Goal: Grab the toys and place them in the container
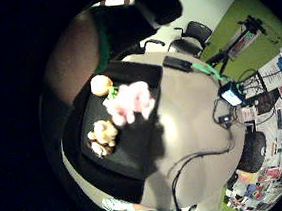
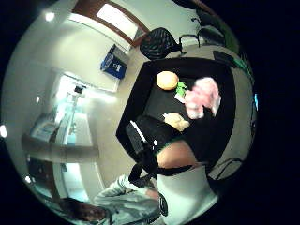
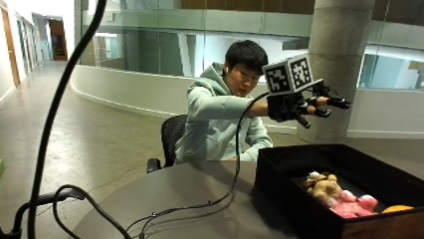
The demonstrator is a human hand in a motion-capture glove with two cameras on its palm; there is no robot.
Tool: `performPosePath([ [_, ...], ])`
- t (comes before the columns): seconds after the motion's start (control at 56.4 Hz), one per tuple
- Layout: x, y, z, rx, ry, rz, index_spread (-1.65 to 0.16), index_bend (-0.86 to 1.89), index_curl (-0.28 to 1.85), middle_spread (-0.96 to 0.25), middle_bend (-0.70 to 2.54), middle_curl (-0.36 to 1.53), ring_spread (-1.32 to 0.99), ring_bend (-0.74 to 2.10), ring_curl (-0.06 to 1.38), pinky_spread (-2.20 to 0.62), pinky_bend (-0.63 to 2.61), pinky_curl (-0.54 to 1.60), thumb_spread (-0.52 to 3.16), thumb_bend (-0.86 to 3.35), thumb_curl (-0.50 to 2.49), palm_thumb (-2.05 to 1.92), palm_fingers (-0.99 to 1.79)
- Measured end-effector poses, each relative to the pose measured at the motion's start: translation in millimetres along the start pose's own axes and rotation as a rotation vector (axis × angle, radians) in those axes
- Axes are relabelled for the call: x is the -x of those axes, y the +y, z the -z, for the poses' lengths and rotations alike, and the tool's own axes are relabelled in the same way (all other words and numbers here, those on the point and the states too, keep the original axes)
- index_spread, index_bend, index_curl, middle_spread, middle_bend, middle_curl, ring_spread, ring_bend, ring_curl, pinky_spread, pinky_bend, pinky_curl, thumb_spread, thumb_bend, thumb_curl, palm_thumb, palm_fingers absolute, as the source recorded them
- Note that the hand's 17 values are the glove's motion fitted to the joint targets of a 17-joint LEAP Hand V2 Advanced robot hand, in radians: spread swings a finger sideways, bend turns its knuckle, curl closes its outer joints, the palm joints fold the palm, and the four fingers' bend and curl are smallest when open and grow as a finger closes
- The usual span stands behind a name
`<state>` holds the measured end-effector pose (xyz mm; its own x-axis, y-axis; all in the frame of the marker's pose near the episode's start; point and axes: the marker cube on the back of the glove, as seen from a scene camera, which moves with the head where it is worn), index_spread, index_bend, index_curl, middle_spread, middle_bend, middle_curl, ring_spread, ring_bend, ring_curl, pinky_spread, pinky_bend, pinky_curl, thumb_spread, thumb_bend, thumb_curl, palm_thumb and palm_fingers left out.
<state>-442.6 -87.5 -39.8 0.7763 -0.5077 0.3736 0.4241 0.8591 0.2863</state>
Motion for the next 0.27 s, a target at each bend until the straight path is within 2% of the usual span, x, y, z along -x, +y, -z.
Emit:
performPosePath([
  [0.266, -24.0, 34.5, 64.1, -0.093, 0.084, 0.046, -0.35, 0.21, 0.6, 0.01, 0.06, 0.3, 0.03, 0.15, 0.26, 0.07, 0.89, 0.41, 1.22, -0.03, 0.42, -0.03, -0.21],
])
